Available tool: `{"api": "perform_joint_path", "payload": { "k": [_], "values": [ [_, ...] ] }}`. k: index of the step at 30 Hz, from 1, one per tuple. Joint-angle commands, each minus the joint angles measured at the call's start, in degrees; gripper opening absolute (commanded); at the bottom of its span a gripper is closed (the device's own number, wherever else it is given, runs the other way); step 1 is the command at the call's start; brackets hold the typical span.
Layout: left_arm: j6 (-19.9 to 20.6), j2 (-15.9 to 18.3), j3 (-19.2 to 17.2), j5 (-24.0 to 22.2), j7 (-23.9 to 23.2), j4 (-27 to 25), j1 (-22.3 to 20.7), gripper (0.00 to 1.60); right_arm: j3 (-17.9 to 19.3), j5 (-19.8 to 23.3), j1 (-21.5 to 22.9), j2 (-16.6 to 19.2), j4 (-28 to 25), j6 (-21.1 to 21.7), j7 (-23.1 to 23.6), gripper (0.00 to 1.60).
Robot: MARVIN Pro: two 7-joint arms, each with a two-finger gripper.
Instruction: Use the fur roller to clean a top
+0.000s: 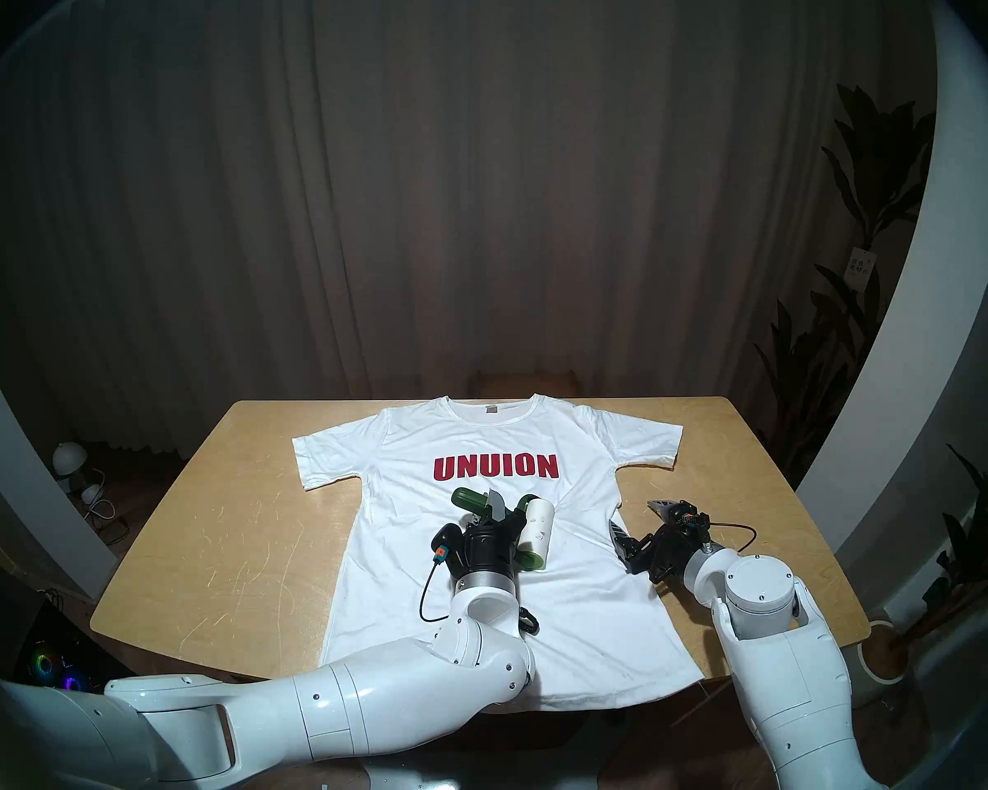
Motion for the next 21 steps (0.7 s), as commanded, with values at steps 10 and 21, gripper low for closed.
{"api": "perform_joint_path", "payload": {
  "k": [10, 21],
  "values": [
    [0.0, 1.8, -1.2, 0.6, 2.0, -0.7, 0.7, 0.00, -0.7, -3.3, -1.7, 2.1, 4.0, -0.2, -2.1, 1.60],
    [0.4, 3.4, -2.1, 0.4, 4.0, -2.3, 1.6, 0.00, -1.8, -3.2, -1.6, 2.3, 5.1, -0.7, -2.8, 1.60]
  ]
}}
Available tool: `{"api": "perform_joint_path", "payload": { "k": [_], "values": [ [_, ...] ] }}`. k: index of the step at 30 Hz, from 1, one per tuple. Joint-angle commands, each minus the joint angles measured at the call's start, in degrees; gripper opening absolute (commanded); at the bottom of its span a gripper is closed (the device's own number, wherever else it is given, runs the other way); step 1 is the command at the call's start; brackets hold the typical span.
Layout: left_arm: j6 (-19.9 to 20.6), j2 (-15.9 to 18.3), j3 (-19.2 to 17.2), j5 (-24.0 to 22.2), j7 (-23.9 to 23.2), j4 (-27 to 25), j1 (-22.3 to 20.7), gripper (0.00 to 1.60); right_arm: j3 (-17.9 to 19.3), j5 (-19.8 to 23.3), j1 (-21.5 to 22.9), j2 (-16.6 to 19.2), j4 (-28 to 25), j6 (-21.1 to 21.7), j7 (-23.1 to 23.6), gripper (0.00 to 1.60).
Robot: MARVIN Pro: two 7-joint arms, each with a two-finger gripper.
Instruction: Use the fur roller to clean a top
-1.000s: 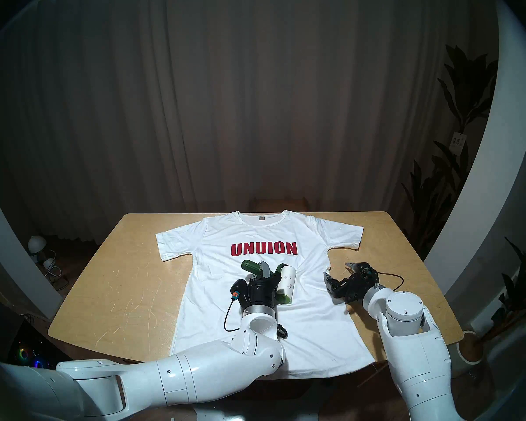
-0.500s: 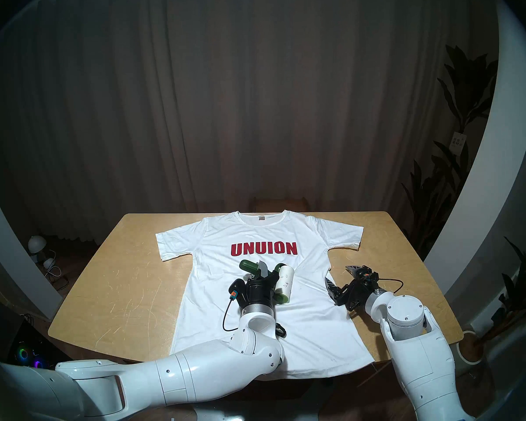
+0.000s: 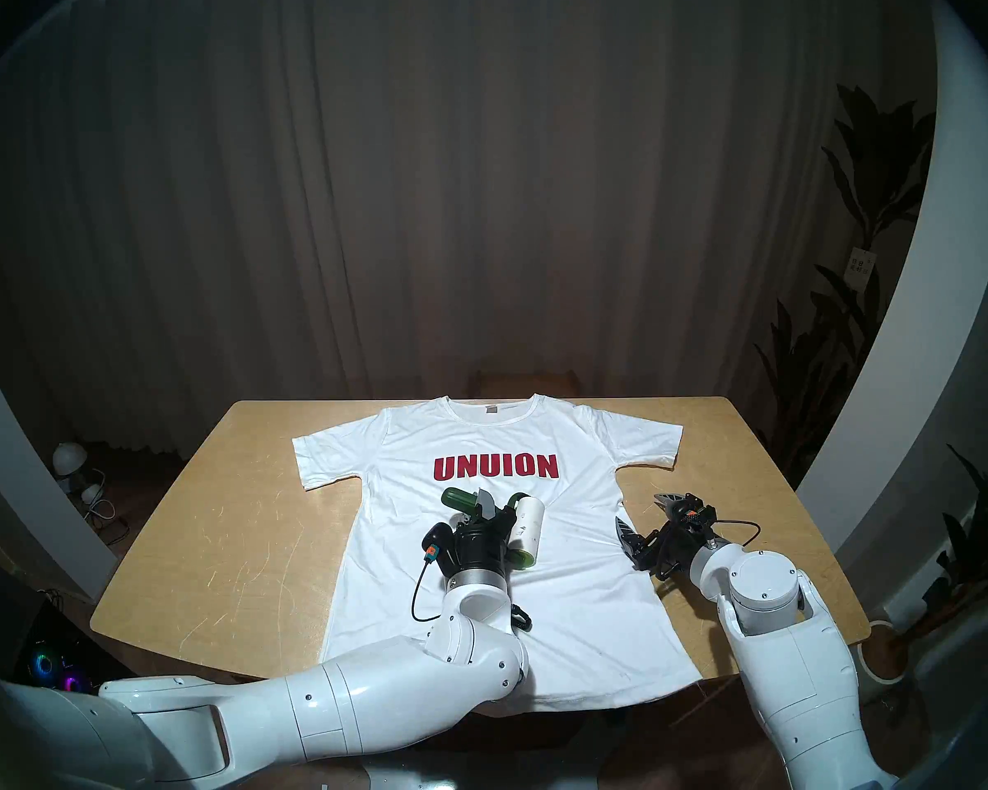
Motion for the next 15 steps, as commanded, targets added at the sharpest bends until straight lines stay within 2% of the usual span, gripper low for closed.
{"api": "perform_joint_path", "payload": {
  "k": [1, 15],
  "values": [
    [0.2, 2.1, -0.7, -0.7, 1.5, -0.7, 1.0, 0.00, -1.0, -2.1, -2.4, 0.5, 4.2, 0.8, -1.0, 1.60],
    [0.2, 2.8, -2.4, -2.9, 1.7, -0.6, 1.6, 0.00, -1.8, -1.7, -2.6, 1.0, 4.5, 0.5, -2.0, 1.60]
  ]
}}
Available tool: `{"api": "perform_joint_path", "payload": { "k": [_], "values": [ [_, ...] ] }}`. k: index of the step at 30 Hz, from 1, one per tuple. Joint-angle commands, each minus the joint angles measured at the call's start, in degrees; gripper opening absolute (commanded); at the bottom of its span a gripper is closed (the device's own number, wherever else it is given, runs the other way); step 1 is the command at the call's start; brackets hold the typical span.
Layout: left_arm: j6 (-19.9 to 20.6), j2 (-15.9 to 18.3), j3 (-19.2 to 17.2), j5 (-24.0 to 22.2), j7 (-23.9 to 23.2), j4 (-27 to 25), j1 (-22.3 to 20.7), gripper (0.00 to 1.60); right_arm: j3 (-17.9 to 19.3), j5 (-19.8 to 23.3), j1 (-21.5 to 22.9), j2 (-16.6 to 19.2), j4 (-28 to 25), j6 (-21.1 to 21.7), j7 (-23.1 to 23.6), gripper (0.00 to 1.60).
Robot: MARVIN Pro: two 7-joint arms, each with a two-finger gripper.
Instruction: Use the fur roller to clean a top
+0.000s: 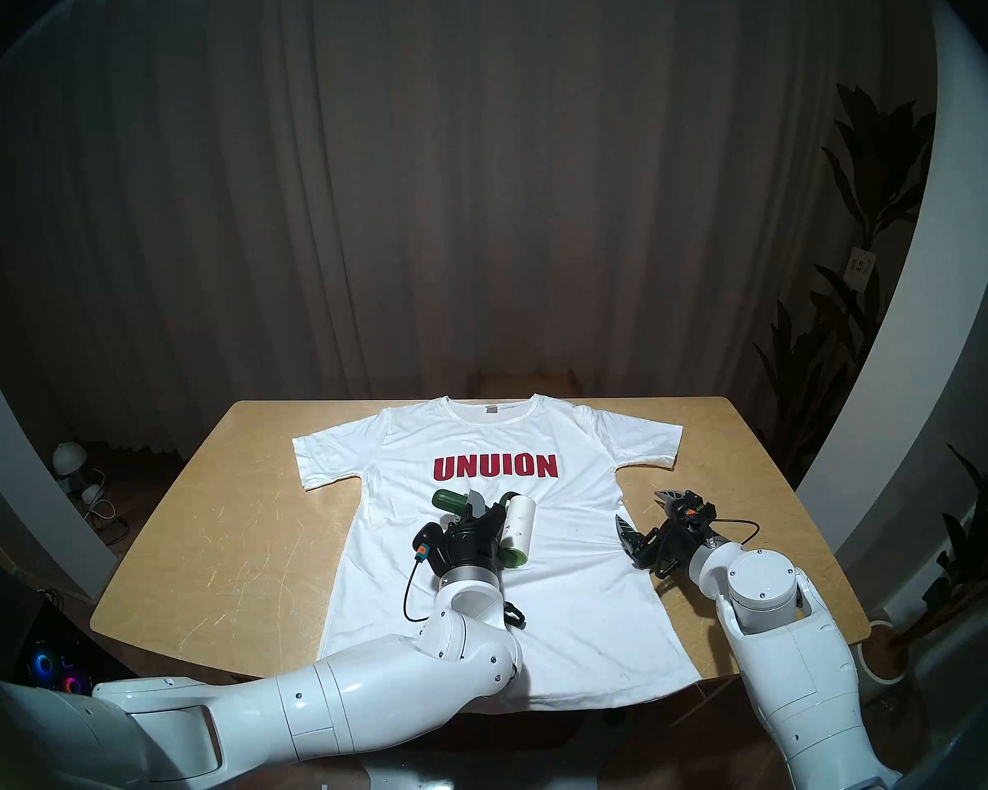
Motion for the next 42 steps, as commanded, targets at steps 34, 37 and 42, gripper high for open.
{"api": "perform_joint_path", "payload": {
  "k": [34, 37, 42],
  "values": [
    [0.0, 5.0, -3.4, -3.9, -2.1, 0.3, 3.9, 0.00, -0.3, 4.7, -2.0, -2.5, 2.5, 1.4, -4.2, 1.60],
    [0.4, 5.1, -3.2, -4.5, -3.3, 0.3, 4.0, 0.00, 0.3, 7.2, -0.5, -3.6, 0.1, 2.1, -4.0, 1.60],
    [0.8, 5.0, -3.0, -4.4, -4.0, 0.5, 3.8, 0.00, -0.1, 9.6, 1.2, -4.6, -3.7, 3.5, -3.3, 1.60]
  ]
}}
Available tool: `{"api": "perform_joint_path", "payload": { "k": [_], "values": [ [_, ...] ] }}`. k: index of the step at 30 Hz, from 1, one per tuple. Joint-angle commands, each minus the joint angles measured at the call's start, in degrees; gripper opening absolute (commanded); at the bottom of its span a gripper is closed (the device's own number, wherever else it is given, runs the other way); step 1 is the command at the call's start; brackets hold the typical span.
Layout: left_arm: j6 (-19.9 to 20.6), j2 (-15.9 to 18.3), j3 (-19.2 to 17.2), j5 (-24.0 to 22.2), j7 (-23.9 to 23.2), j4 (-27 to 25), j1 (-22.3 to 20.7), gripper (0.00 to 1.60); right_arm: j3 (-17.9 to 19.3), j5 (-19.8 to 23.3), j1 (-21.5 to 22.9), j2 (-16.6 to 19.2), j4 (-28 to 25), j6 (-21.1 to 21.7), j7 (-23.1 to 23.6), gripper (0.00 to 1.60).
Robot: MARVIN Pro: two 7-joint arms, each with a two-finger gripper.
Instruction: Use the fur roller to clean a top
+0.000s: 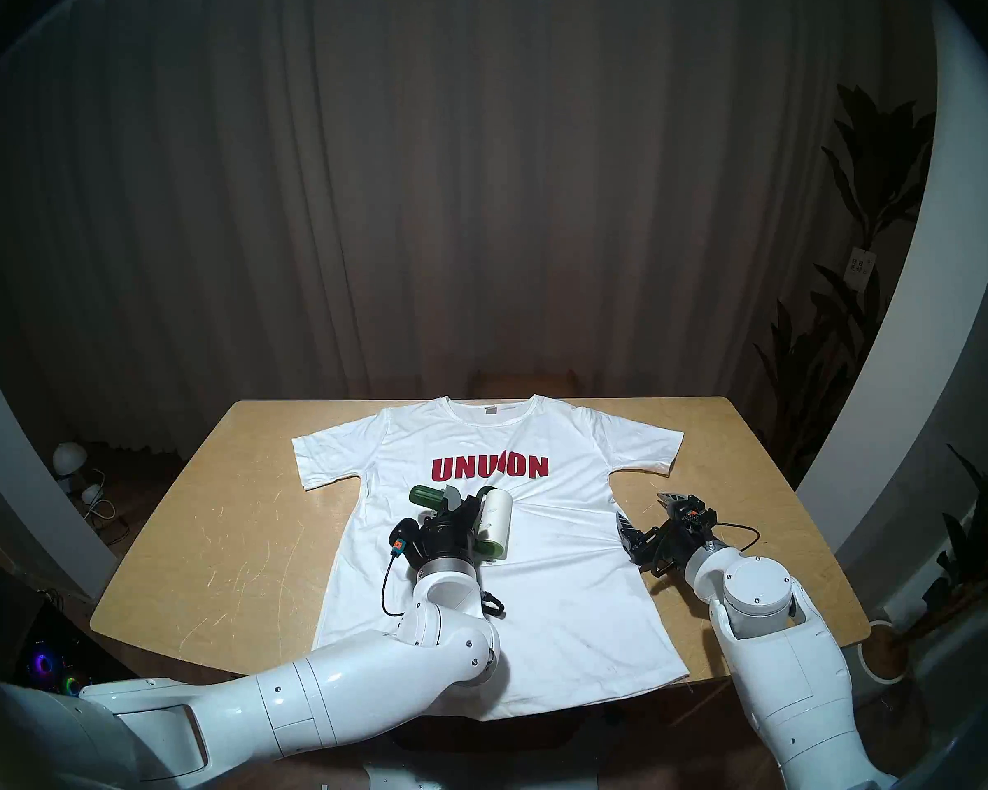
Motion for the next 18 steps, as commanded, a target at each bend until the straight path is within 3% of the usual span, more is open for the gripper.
{"api": "perform_joint_path", "payload": {
  "k": [1, 10, 18],
  "values": [
    [0.8, 2.1, 0.6, -1.6, -0.5, 2.1, 2.2, 0.00, 0.0, 3.0, 1.5, -2.3, -4.6, 2.1, 0.8, 1.60],
    [1.9, 2.2, 0.3, -3.0, -2.2, 2.5, 1.7, 0.00, 1.4, 4.1, -1.0, -0.4, -8.8, 7.1, 2.3, 1.60],
    [2.2, 2.3, 0.3, -3.7, -3.3, 2.5, 1.7, 0.00, -1.5, 3.0, -0.2, -2.3, -6.1, 5.5, 2.5, 1.60]
  ]
}}
